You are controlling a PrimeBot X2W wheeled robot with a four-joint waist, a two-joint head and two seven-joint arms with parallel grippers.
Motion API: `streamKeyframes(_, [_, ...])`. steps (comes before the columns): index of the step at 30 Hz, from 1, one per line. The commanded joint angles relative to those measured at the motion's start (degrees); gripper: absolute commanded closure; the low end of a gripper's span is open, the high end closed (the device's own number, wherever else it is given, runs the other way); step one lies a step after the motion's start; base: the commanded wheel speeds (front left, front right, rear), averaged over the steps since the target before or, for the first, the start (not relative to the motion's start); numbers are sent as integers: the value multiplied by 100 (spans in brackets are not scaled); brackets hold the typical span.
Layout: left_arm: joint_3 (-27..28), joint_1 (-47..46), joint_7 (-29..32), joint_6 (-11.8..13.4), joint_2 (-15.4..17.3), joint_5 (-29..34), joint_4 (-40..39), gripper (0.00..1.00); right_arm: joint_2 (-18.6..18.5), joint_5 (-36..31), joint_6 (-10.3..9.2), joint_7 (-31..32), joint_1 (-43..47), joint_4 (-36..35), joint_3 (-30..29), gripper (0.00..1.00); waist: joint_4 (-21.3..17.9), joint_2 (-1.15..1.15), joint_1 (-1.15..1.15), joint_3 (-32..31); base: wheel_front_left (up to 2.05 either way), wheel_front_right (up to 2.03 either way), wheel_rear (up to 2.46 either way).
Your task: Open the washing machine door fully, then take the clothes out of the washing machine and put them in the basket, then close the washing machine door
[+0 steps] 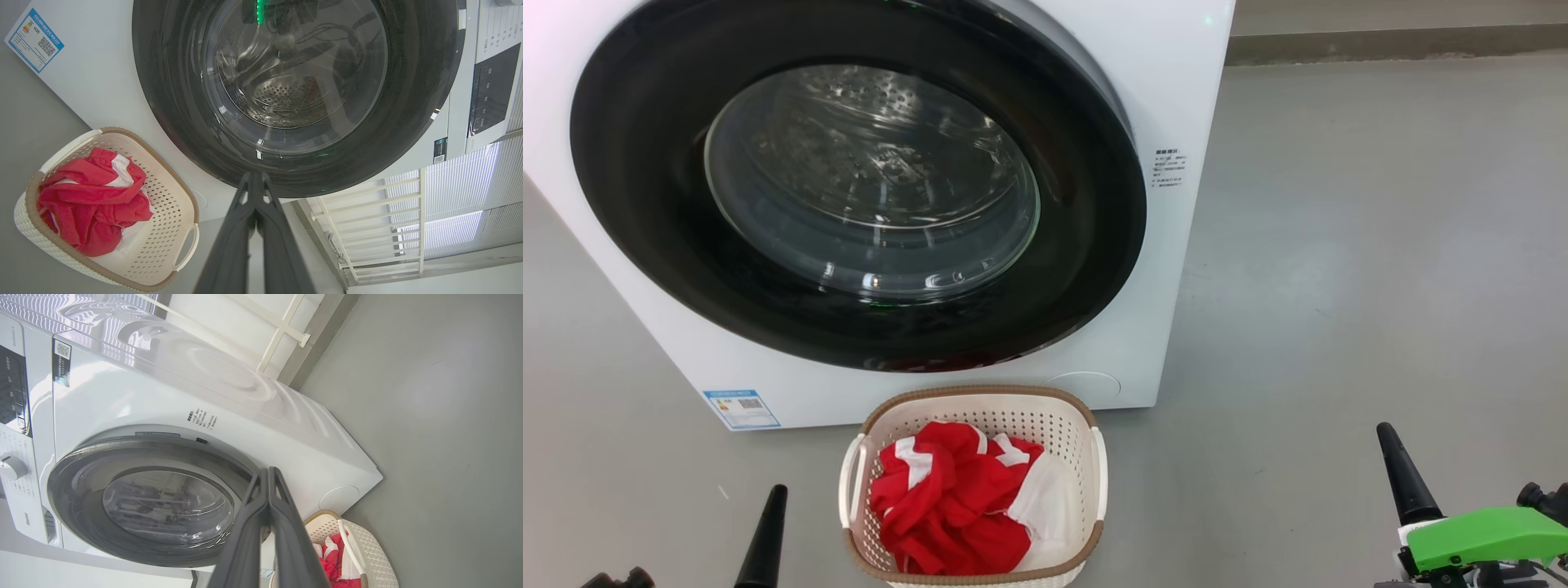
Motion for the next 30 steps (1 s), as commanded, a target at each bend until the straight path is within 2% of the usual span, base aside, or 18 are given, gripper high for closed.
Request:
streamKeyframes(1, [191, -295, 51, -29, 29, -155, -125, 100, -89, 208, 0, 52, -272, -171, 65, 100, -2, 0, 0, -1, 0, 0, 0])
streamKeyframes(30, [373, -536, 546, -39, -114, -1840, -129, 100, -134, 2054, -5, 557, -530, -332, 14, 100, -37, 0, 0, -17, 0, 0, 0])
